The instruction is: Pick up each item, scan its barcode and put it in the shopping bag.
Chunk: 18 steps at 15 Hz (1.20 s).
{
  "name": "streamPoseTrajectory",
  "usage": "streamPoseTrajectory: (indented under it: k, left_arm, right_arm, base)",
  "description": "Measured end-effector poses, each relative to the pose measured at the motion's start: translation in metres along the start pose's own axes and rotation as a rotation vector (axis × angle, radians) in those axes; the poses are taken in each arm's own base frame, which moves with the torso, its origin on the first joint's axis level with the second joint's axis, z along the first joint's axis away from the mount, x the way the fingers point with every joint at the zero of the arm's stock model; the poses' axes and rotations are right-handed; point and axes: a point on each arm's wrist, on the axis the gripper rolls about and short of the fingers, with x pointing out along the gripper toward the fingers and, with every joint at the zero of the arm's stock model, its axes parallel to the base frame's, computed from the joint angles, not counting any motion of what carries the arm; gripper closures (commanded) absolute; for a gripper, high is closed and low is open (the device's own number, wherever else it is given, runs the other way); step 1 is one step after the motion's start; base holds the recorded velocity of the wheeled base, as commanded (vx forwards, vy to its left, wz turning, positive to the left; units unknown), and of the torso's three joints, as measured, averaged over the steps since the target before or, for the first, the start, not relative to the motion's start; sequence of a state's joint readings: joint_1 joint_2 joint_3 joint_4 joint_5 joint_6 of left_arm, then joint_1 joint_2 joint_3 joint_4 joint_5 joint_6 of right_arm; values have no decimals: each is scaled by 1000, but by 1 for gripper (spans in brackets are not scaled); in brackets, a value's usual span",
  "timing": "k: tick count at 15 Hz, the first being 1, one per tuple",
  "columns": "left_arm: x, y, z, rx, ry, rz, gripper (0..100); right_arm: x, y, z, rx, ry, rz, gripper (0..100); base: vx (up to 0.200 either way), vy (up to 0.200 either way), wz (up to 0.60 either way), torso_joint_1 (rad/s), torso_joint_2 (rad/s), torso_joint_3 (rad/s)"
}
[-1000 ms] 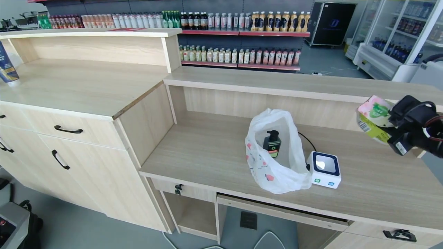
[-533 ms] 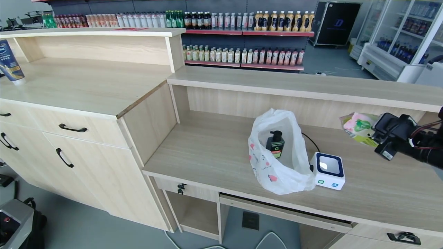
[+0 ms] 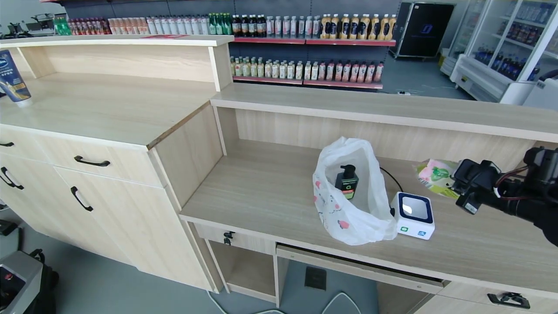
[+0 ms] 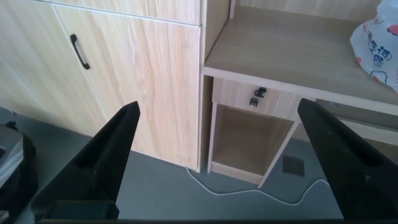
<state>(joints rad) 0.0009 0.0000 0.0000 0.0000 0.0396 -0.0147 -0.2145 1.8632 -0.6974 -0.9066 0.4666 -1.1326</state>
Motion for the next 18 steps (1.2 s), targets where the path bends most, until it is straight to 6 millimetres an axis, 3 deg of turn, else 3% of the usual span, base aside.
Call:
streamPoseTrajectory:
  k: [6, 18]
  left_arm:
    - [0, 0, 0, 0, 0, 1, 0]
    - [0, 0, 0, 0, 0, 0, 0]
  right_arm:
    - [6, 20, -14, -38, -3, 57, 100]
    - [26, 32, -31, -33, -20, 58, 100]
  base:
    - [0, 0, 0, 0, 0, 0]
    - [0, 0, 0, 0, 0, 0]
